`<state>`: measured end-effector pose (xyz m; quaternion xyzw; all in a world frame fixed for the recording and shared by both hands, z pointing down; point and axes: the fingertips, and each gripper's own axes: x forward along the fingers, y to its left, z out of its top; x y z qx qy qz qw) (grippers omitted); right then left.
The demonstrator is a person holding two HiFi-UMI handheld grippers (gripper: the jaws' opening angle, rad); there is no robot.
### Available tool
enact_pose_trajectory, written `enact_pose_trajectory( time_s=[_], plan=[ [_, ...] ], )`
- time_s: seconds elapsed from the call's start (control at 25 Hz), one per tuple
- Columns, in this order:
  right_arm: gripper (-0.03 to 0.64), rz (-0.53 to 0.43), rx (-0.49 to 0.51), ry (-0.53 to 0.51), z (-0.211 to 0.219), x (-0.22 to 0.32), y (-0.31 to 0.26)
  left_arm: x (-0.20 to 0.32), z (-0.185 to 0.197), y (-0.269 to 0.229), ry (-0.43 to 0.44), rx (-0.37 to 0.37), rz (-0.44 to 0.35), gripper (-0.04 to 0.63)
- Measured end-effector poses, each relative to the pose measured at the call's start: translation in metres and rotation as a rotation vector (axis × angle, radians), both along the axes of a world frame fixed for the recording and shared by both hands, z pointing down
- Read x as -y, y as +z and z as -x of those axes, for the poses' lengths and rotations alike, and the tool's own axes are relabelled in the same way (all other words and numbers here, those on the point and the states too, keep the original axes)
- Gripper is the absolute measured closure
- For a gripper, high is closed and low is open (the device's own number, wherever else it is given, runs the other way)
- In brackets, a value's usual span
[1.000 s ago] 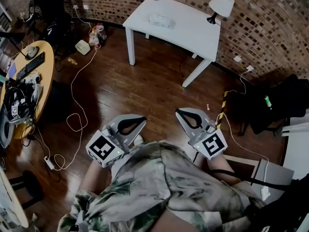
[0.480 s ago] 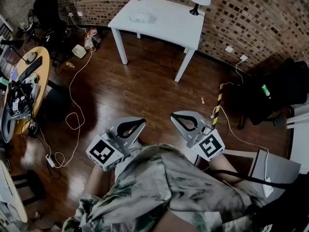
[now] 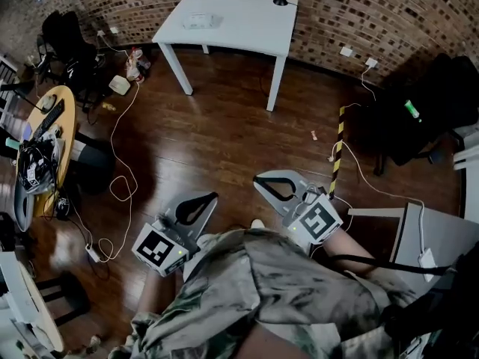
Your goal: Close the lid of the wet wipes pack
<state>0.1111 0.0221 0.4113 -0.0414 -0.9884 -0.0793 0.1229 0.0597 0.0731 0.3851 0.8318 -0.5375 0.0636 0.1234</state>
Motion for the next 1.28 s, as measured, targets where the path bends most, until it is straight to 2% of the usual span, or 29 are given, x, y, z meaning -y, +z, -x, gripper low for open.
enact_pose_trajectory(
  time_s=[0.16,0.28,0.68,0.8,1.0,1.28],
  plan=[
    [0.614,0.020,0.007,0.039,-0.001,-0.019,-0.003,-0.015,-0.006,-0.009,0.054,0.005,-0.017,0.595],
    [0.614,0.044,0.003,0.071,0.009,-0.041,-0.005,-0.037,0.003,-0.017,0.086,0.008,-0.033,0.595],
    [0.614,0.009,0.002,0.063,0.023,-0.111,-0.017,-0.106,0.009,-0.015,0.107,-0.031,-0.036,0.595],
    [0.614,-0.008,-0.014,0.073,0.021,-0.125,-0.008,-0.118,0.010,-0.016,0.115,-0.037,-0.045,0.595],
    [0.614,0.002,0.013,0.069,0.026,-0.145,-0.016,-0.134,0.014,-0.017,0.126,-0.035,-0.047,0.595],
    [0.614,0.011,-0.002,0.095,0.031,-0.154,-0.021,-0.146,0.023,-0.015,0.128,-0.030,-0.044,0.595]
  ],
)
